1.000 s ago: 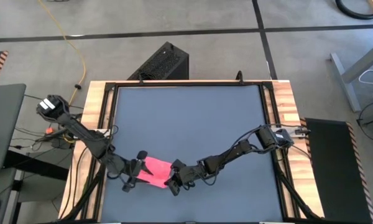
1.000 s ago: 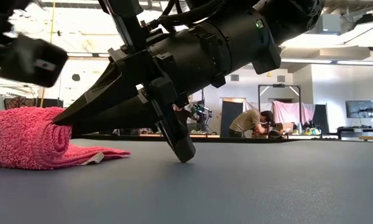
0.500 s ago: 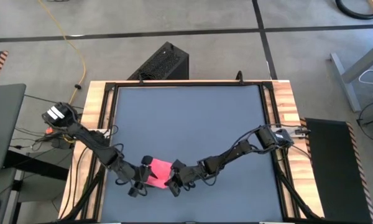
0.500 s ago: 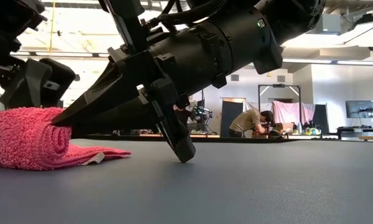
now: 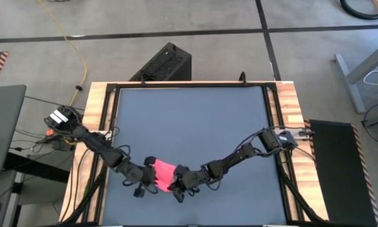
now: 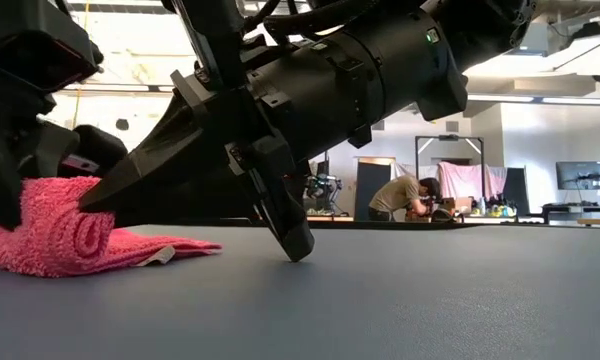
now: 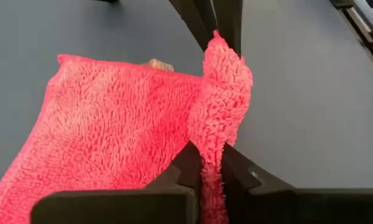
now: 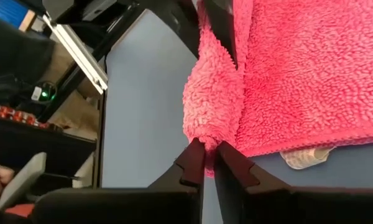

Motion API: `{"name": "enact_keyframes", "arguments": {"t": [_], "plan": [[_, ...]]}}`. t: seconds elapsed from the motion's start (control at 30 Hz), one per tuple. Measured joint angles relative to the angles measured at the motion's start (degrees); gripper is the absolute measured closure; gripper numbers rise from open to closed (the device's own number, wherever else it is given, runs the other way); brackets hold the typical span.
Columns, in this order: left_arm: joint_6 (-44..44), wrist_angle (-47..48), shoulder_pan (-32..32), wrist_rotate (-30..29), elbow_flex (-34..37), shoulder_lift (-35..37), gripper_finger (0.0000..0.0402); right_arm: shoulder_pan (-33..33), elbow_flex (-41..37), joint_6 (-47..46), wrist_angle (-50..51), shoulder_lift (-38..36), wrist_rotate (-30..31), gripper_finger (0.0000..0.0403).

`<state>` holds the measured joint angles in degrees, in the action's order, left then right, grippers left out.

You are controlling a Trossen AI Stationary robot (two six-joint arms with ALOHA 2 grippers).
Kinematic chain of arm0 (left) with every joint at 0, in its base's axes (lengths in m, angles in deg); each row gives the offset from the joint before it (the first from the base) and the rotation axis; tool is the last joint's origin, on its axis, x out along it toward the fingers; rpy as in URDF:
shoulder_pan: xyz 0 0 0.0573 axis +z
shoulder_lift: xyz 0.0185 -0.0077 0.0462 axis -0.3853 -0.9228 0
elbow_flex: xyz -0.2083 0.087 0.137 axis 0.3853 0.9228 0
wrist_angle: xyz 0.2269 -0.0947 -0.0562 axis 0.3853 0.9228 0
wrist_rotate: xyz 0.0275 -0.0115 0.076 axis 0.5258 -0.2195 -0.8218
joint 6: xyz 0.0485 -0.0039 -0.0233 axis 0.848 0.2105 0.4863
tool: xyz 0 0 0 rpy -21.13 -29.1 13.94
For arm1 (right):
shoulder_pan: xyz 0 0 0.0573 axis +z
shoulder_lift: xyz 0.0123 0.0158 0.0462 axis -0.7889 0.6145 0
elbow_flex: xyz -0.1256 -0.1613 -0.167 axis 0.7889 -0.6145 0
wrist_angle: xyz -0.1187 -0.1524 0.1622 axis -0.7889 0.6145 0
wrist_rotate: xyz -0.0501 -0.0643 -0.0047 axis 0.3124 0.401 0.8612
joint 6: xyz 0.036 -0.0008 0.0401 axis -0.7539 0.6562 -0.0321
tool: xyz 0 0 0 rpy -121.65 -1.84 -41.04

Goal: Roll towel
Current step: Roll the pink microfiber towel

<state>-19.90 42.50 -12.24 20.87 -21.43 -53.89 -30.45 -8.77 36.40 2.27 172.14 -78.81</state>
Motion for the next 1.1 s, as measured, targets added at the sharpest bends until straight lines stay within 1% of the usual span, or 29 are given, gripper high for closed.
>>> {"name": "enact_keyframes", "arguments": {"t": [0.03, 0.17, 0.27, 0.33, 0.4, 0.5, 0.57, 0.7, 0.8, 0.9, 0.97, 1.03, 1.1], "plan": [[-0.3, 0.1, 0.4, 0.8, 0.0, 0.0, 0.0389, 0.0, 0.0, -0.4, -0.2, 0.0, 0.0, 0.0349], [-2.2, 0.1, 1.8, 4.9, 0.0, 0.0, 0.0391, -0.3, 0.0, -0.9, -0.2, -0.1, -0.6, 0.0323], [-3.3, 0.1, 2.9, 8.4, 0.0, 0.0, 0.0394, -1.3, 0.0, 0.0, 1.3, -1.1, -3.9, 0.0298], [-4.2, 0.2, 3.7, 10.4, 0.0, 0.0, 0.0397, -1.5, 0.0, 2.2, 2.8, -2.5, -5.4, 0.0282], [-5.3, 0.2, 4.7, 12.5, 0.0, 0.0, 0.0397, -1.3, 0.0, 5.5, 5.5, -4.1, -4.9, 0.027], [-7.1, 0.4, 6.2, 15.4, 0.0, 0.0, 0.0396, -0.5, -0.4, 9.1, 11.4, -7.0, 0.3, 0.0262], [-8.6, 0.5, 7.4, 17.0, 0.0, 0.0, 0.0396, 0.6, -0.6, 12.0, 14.6, -8.5, 6.5, 0.0262], [-10.8, 0.7, 10.7, 21.1, 0.0, 0.0, 0.0396, 3.3, -0.5, 22.3, 10.5, -9.5, 13.7, 0.0265], [-11.2, 1.2, 13.0, 23.0, 0.0, 0.0, 0.0396, 5.3, -0.3, 33.1, 2.2, -8.7, 15.2, 0.0265], [-11.3, 2.0, 15.2, 25.4, 0.0, 0.0, 0.0396, 6.7, -0.2, 42.8, -2.7, -7.8, 16.8, 0.0265], [-11.8, 2.1, 16.4, 27.2, 0.0, 0.0, 0.0396, 6.8, -0.1, 48.1, -3.8, -7.7, 19.5, 0.0265], [-12.5, 2.1, 17.6, 29.3, 0.0, 0.0, 0.0396, 6.6, -0.1, 53.6, -5.3, -7.5, 19.8, 0.0265], [-12.9, 2.9, 18.4, 30.9, 0.0, 0.0, 0.0395, 5.7, 0.0, 56.1, -6.3, -6.9, 19.6, 0.0266]]}}
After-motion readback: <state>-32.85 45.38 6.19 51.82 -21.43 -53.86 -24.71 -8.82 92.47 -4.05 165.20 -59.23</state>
